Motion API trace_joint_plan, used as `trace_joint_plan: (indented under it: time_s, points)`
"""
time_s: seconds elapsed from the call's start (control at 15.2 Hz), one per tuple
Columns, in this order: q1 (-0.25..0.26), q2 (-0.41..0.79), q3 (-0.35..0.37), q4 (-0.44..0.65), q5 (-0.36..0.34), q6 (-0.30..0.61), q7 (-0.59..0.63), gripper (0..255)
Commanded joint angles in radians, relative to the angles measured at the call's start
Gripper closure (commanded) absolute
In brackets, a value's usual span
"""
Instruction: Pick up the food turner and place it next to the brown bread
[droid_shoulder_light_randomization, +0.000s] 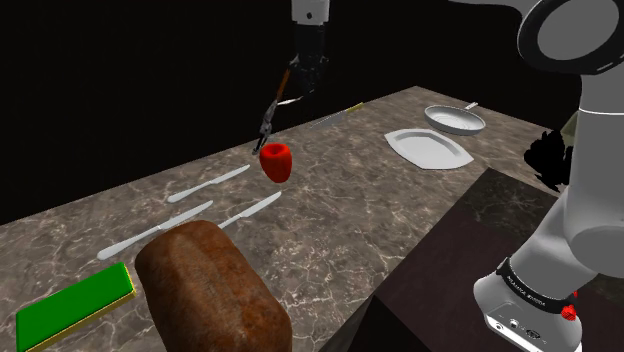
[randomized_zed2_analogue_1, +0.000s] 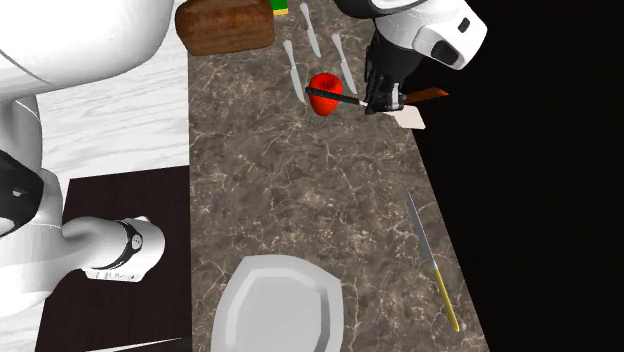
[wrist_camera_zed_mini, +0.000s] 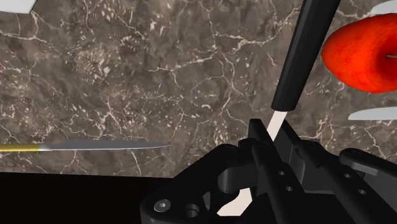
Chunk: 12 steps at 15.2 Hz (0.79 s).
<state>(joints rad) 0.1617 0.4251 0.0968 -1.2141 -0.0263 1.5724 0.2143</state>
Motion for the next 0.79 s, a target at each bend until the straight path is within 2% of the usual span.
trace_joint_plan:
  time_s: [0.0,0.33,0.73]
  points:
    - [0.016,-0.061,0.009,-0.091,0.004,0.03,0.027,255]
    - [0.059,-0.211,0.04,-0.305,0.017,0.096,0.104,255]
    - [0.115,-0.351,0.087,-0.49,0.04,0.144,0.205,255]
